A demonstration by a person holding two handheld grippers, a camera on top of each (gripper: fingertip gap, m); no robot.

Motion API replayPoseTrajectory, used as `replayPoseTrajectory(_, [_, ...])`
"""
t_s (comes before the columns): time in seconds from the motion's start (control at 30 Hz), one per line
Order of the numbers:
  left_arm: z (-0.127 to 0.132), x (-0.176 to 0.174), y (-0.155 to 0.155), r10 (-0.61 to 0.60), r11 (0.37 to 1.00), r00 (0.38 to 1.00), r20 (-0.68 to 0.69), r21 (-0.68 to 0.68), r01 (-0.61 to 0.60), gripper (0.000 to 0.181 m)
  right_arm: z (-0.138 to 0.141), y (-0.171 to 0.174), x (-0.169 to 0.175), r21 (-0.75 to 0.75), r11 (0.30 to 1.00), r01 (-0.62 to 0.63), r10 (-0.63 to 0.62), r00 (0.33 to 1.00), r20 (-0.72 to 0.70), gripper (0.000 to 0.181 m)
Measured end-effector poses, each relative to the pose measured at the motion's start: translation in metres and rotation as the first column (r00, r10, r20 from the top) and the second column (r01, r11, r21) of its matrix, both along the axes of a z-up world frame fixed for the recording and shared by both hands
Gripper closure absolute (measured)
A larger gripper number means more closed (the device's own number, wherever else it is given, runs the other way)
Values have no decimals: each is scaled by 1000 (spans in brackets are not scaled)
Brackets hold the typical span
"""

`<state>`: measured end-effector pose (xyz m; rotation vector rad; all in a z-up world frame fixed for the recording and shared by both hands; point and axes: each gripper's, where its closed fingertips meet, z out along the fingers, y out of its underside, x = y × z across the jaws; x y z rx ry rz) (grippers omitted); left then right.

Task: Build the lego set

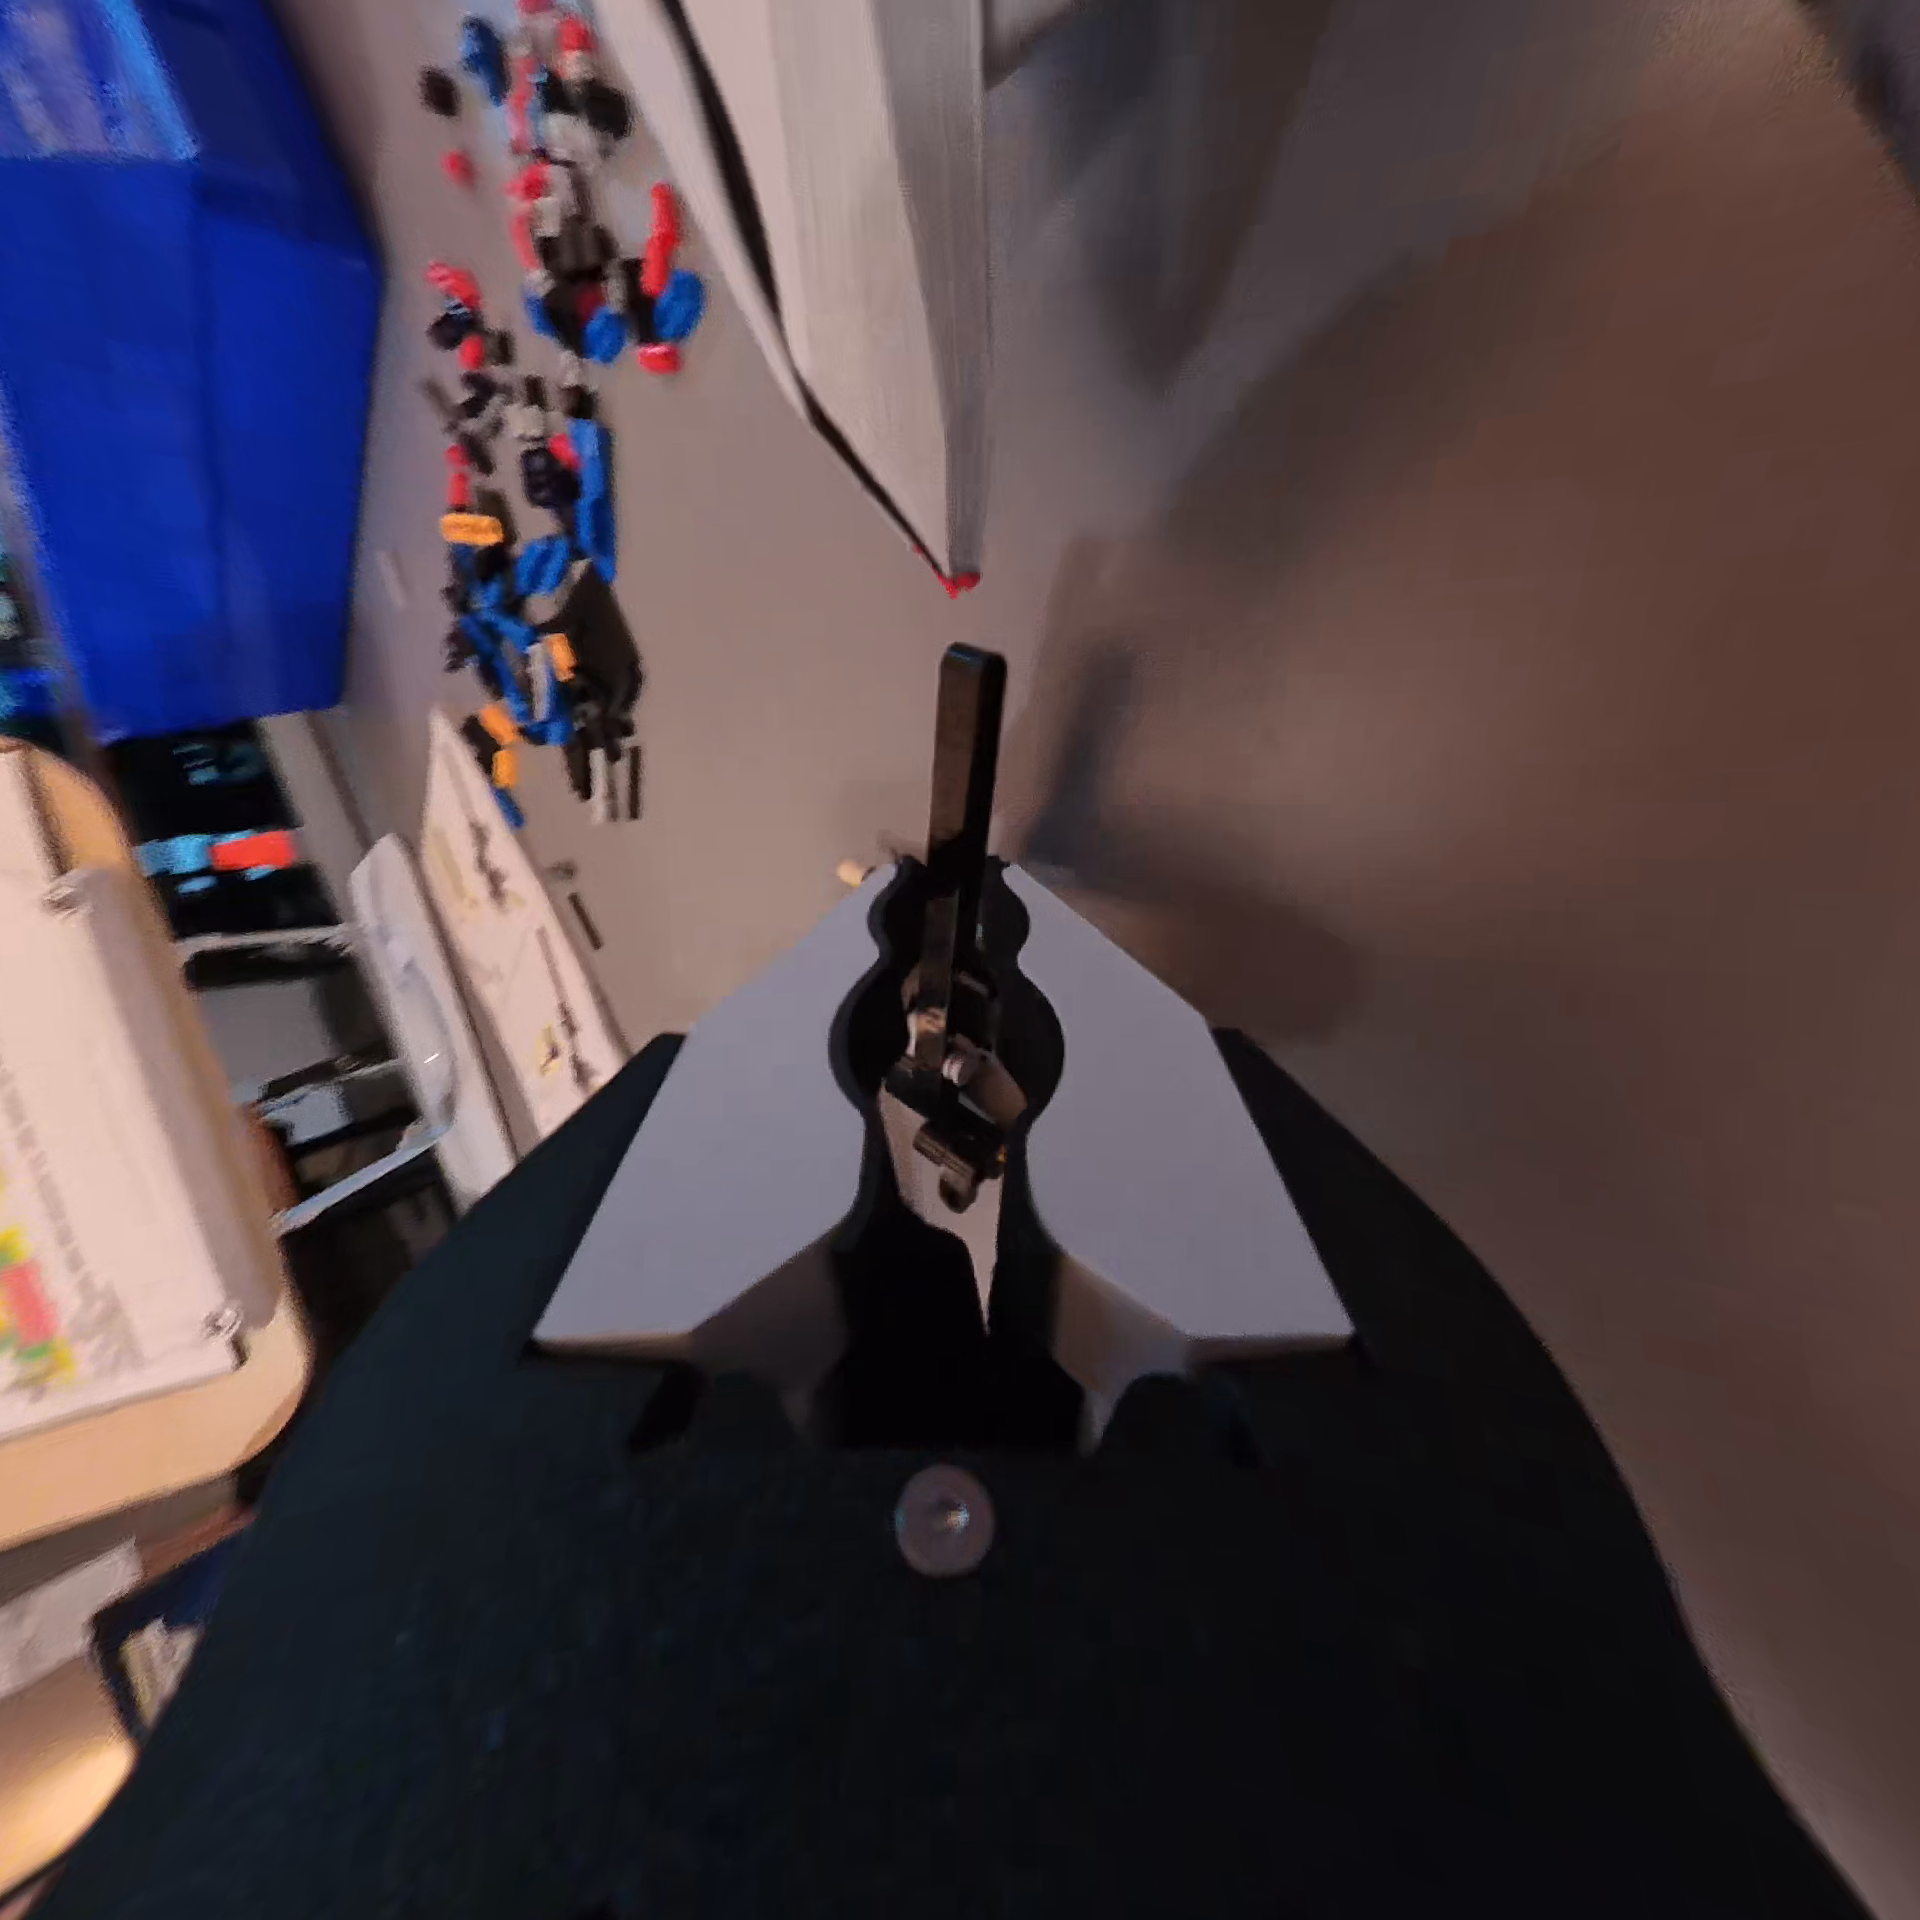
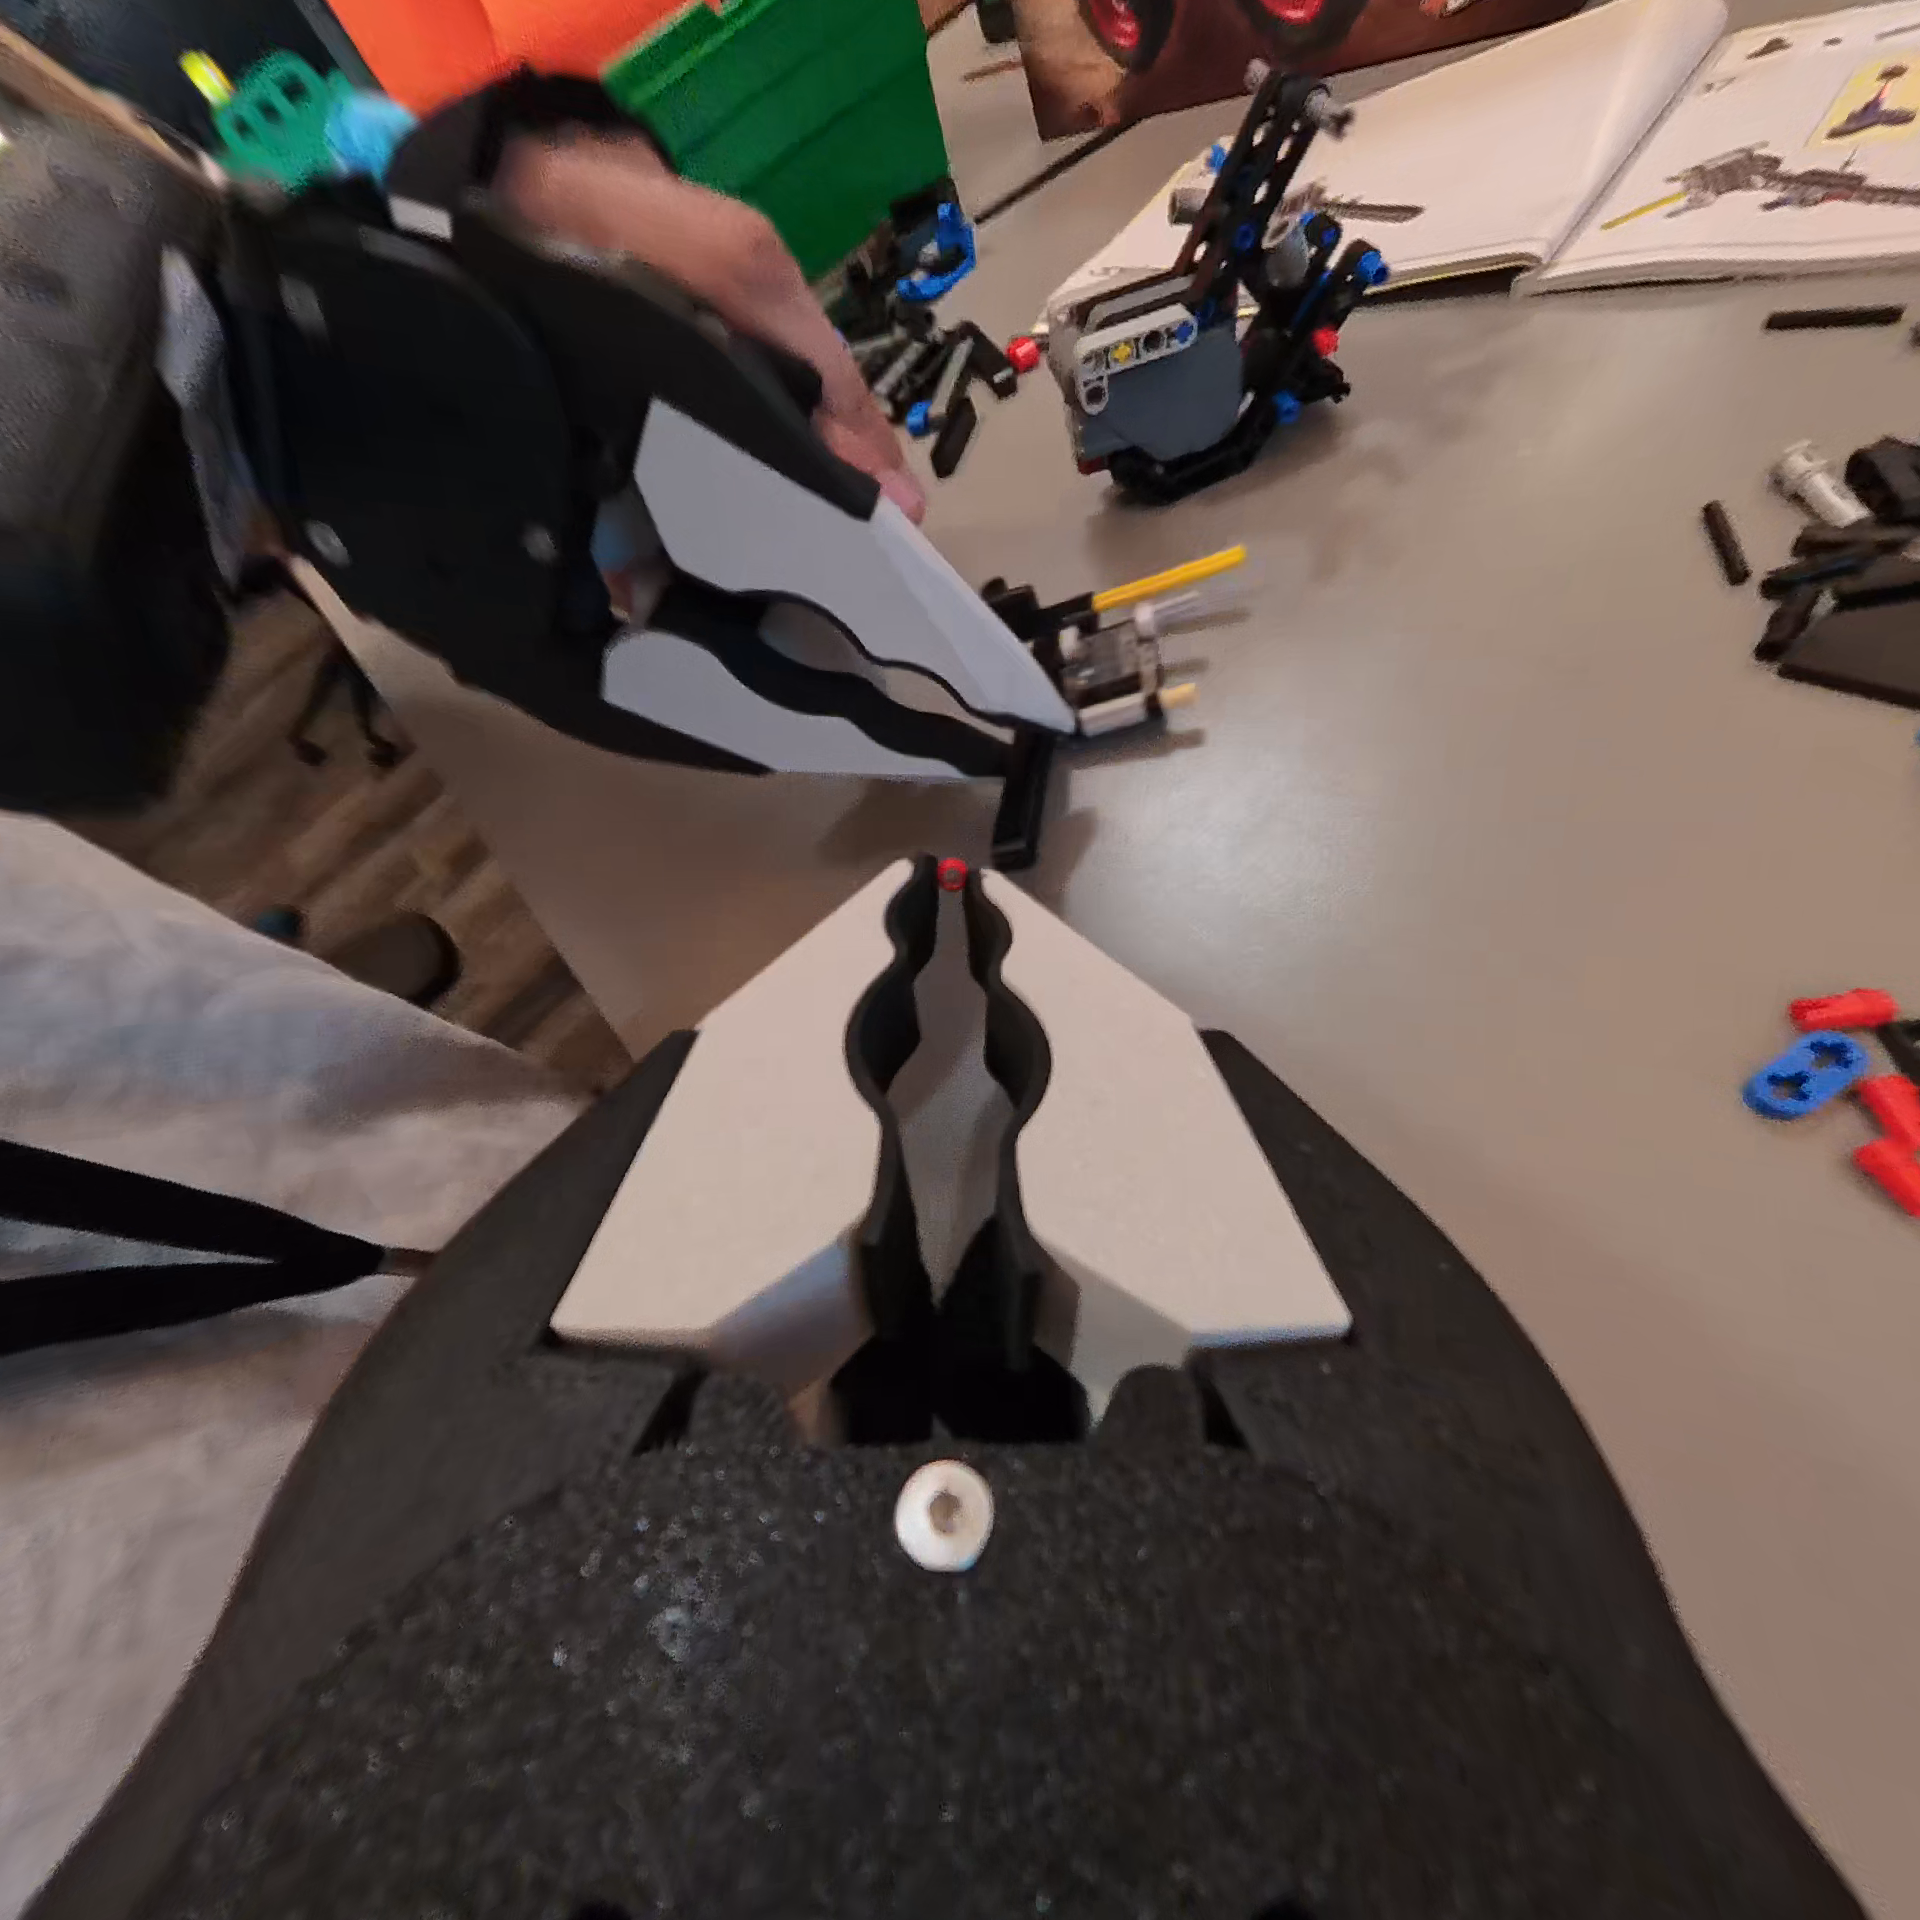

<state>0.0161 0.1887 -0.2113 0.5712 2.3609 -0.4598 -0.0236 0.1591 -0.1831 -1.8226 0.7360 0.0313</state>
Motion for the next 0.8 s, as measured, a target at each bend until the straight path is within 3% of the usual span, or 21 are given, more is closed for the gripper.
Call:
replayPoseTrajectory(0.13, [16, 14, -6, 99, 984, 971, 218, -169, -63, 173, 14, 5, -1, 162, 986, -41, 54, 996, -75, 177])
replayPoseTrajectory(0.23, [24, 13, -10, 171, 956, 948, 269, -278, -94, 173, 29, 15, -1, 250, 964, -94, 121, 988, -94, 178])
replayPoseTrajectory(0.4, [24, 6, -13, 215, 931, 942, 257, -345, -118, 173, 15, 29, 9, 102, 986, -135, 147, 982, -121, 177])
replayPoseTrajectory(0.8, [24, -1, -10, 212, 934, 919, 332, -346, -90, 173, 7, 40, 7, 16, 981, -196, 196, 967, -162, 178])
